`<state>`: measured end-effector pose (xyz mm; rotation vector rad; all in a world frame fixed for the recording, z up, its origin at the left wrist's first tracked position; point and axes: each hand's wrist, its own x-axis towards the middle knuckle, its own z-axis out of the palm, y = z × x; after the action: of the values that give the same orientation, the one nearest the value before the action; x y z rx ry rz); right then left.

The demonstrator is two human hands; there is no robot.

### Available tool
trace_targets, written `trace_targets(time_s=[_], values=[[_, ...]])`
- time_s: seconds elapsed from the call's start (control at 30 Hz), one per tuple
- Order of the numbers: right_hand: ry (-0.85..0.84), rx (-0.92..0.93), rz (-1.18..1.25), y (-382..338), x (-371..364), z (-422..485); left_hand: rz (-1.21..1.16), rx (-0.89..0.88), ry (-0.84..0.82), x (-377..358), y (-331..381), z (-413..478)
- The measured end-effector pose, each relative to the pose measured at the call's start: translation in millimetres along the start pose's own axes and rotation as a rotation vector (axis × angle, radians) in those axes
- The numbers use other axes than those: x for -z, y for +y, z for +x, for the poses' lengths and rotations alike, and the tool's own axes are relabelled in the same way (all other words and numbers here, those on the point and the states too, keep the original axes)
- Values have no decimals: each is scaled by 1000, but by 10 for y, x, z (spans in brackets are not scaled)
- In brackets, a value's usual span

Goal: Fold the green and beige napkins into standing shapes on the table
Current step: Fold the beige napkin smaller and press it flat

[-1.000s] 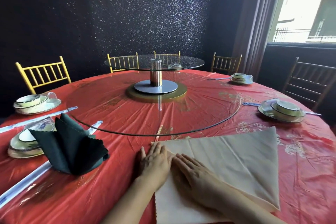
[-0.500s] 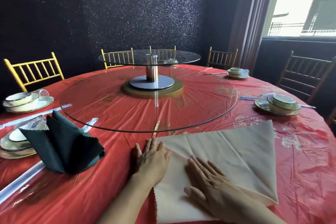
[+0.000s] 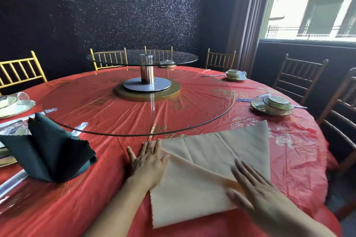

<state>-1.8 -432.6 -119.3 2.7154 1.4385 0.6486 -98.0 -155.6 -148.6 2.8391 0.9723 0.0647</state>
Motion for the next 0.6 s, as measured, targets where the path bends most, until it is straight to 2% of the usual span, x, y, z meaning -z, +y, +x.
trace_targets(time_s=[0.03,0.07,0.13,0.27,0.43,0.5,0.6], values=[[-75,19,215,-381,86,240,-1,4,-3,-2,4,11],[-178,1,297,-535,112,399,3,11,-8,0,5,10],[-227,89,362,-774,-76,692,17,23,-17,-2,3,12],[-308,131,399,-1083,-382,898,24,16,11,2,12,-4],[-299,158,405,-1071,-430,837,91,40,-6,38,1,19],[-299,160,412,-1090,-429,854,91,-1,114,108,22,-18],[-297,182,389,-1088,-465,848,-153,-192,241,178,170,-304]])
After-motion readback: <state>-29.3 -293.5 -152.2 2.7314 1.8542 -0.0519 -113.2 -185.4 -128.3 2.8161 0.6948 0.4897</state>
